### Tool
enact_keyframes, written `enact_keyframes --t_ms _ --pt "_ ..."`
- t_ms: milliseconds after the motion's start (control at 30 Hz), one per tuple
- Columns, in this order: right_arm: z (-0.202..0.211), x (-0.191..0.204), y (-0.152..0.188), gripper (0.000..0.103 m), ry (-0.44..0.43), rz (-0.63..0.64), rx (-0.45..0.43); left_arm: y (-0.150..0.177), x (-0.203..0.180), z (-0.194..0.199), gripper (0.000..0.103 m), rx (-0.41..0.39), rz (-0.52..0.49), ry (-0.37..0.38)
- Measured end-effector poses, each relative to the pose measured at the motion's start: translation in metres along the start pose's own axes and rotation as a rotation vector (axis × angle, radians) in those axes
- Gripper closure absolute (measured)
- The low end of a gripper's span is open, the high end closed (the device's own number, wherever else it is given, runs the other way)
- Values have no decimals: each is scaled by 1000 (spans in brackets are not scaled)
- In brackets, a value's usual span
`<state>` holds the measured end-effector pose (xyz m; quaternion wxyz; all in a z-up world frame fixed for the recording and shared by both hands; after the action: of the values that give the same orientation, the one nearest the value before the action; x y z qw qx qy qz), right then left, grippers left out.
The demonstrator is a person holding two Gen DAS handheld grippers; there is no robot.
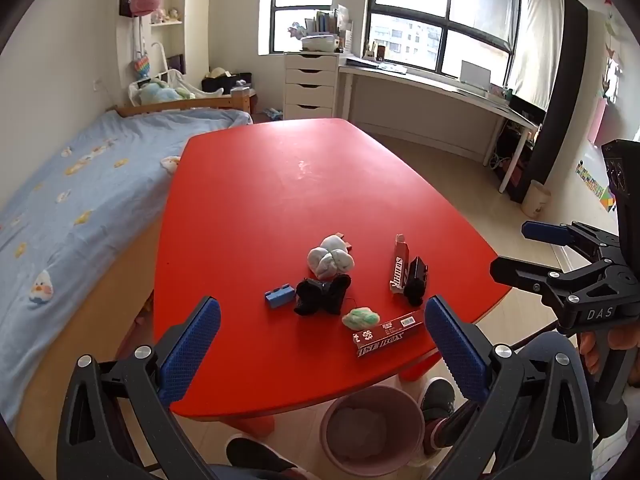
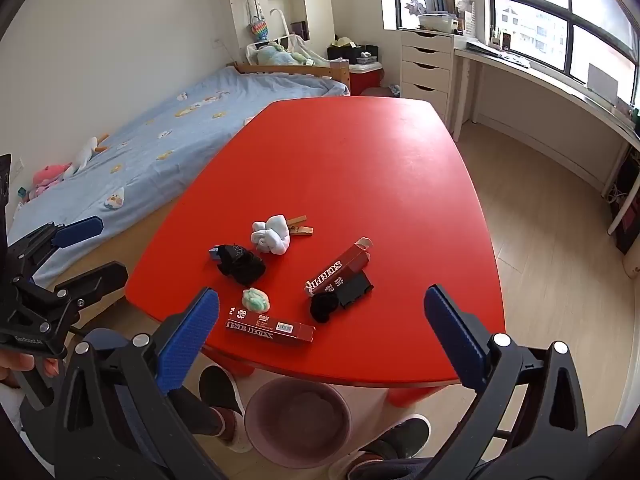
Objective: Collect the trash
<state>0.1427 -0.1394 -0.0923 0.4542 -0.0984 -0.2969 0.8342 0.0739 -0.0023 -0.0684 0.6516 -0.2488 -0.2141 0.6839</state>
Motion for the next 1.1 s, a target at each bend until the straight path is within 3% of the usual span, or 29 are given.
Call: enact_keyframes --t_ms 167,500,1100 --pt "1 2 4 3 -14 18 8 5 4 0 5 9 30 22" --pt "-16 0 13 3 26 24 47 12 13 -12 5 33 35 -41" --pt "-22 1 16 3 8 4 63 18 15 -14 5 66 57 -13"
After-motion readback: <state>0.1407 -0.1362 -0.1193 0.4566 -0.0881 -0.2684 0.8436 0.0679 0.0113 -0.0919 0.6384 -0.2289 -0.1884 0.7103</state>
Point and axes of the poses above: each gripper's, at about its wrist camera, not at the fingertips, and z roughly against the way its jaws point, x to its left, y to its underside, the point moved 10 cm from there along -z, roughly the way its jaws point, and after that the axes turned 9 degrees about x, right-handed, at the moved point
